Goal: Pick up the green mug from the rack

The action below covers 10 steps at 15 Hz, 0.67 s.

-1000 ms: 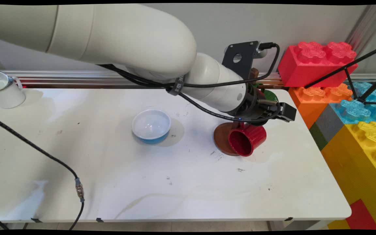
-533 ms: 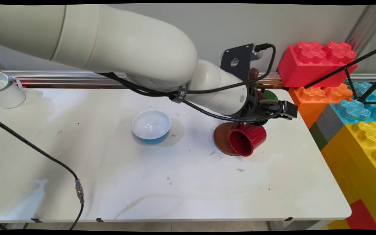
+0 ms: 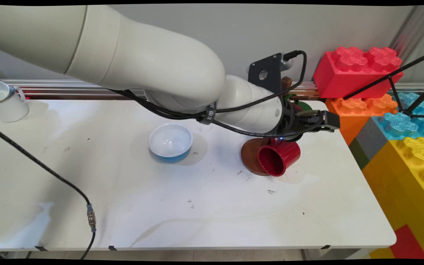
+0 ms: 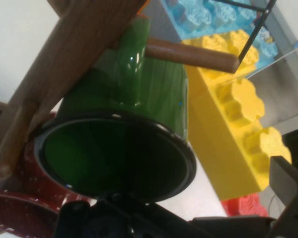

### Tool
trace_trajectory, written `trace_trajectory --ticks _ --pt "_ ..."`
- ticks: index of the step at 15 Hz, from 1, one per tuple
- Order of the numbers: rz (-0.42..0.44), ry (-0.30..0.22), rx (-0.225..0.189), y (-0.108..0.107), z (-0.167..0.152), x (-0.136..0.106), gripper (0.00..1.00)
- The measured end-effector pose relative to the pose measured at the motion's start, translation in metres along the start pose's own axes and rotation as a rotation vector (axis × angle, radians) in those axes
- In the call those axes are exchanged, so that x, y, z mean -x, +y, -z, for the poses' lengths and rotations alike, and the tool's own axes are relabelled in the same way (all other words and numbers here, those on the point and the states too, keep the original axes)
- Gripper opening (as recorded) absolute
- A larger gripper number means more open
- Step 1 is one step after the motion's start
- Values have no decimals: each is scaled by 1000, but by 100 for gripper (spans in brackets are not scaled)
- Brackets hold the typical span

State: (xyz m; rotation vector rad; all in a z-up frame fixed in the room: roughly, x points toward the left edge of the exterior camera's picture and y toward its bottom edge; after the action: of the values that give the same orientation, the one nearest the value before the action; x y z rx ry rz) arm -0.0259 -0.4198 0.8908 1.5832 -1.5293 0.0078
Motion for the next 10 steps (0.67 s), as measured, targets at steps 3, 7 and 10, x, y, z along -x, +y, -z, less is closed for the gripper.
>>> trace_trajectory --ticks 3,7,10 --pt "30 20 19 2 -2 -1 100" --pt "53 39 29 3 -3 -2 100" --pt "62 49 31 2 -2 -2 100"
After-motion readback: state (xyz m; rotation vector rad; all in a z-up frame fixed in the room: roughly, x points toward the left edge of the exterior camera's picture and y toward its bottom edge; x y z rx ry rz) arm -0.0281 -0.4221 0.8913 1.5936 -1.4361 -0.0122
